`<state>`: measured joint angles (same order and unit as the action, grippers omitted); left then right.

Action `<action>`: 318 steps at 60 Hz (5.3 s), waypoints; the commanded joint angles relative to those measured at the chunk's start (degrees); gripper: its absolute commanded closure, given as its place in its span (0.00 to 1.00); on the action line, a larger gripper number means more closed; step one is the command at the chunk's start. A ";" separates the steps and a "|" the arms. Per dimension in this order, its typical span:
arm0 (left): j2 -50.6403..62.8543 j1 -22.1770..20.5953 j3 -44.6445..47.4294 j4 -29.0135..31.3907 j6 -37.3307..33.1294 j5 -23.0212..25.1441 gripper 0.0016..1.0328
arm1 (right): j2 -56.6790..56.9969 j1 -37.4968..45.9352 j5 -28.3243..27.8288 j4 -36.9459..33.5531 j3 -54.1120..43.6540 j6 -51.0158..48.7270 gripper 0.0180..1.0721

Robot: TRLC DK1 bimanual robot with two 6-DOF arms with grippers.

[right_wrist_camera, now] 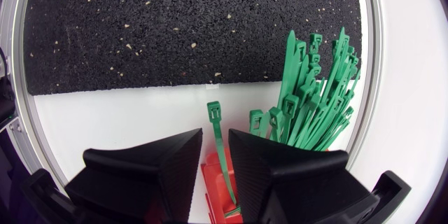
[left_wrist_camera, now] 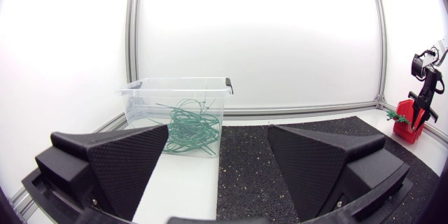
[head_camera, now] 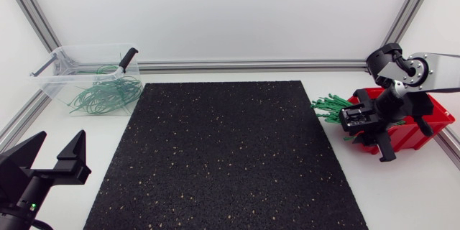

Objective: Take a green cable tie from the red box, thread the tail through the head to close it, then place it in the transparent bin on the left.

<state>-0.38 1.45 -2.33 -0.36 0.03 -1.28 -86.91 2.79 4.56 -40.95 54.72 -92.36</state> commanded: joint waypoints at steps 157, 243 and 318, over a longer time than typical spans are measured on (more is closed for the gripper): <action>27.89 -15.69 -26.32 16.80 10.25 7.52 0.08 | 7.72 -19.75 -48.33 -41.32 35.02 23.63 0.95; 67.44 -24.83 -43.55 5.63 -16.20 48.56 0.10 | -16.88 -29.24 -67.75 -54.85 44.86 4.73 0.95; 74.47 -25.18 -47.33 -5.62 -14.27 63.59 0.26 | -24.18 -30.38 -77.77 -63.55 50.57 -9.33 0.95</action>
<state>73.08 -24.40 -48.53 -4.82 -14.83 61.12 -109.91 -27.14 -72.31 -96.07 103.79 -99.53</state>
